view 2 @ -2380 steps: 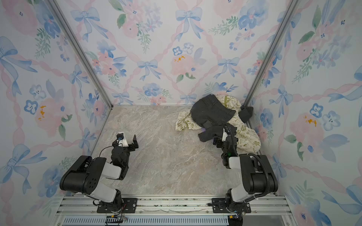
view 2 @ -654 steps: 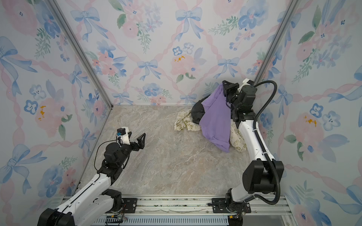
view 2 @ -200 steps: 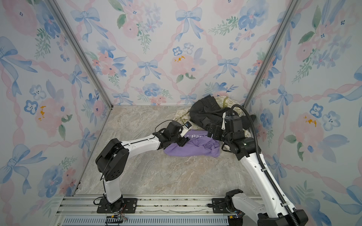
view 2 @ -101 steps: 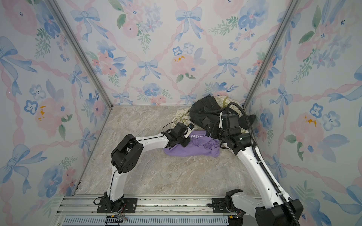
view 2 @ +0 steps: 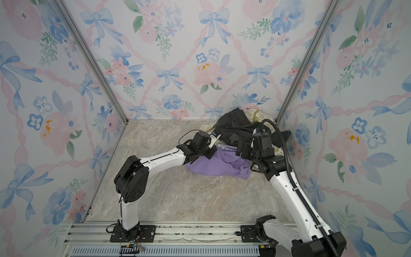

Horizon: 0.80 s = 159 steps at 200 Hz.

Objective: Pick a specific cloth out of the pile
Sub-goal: 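Grasp the lavender shirt with the left gripper while the right gripper releases it, then lift the lavender shirt with the left gripper and carry it away from the pile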

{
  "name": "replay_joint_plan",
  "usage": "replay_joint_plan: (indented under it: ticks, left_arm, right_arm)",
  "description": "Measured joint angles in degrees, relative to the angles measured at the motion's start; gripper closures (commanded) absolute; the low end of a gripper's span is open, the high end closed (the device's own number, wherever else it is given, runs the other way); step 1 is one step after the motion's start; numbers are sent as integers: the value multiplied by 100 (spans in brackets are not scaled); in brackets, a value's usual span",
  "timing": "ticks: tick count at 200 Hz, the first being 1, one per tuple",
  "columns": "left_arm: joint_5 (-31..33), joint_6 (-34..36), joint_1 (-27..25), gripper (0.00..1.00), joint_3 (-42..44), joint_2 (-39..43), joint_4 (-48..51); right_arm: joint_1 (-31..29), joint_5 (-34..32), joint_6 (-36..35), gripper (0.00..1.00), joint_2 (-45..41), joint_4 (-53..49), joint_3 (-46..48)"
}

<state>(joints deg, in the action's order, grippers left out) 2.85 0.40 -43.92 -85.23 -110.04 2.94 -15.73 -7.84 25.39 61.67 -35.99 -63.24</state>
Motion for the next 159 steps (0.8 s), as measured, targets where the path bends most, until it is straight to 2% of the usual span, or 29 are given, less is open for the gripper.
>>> replay_joint_plan:
  ticks: [60, 102, 159]
  left_arm:
    - [-111, -68, 328, 100, 0, 992, -199]
    - [-525, -243, 645, 100, 361, 1829, -984]
    - [-546, -529, 1139, 100, 380, 2614, -1768]
  right_arm:
    - [0, -245, 118, 3, -101, 291, 168]
    - [0, -297, 190, 3, -168, 420, 258]
    - [-2, -295, 299, 3, -164, 573, 339]
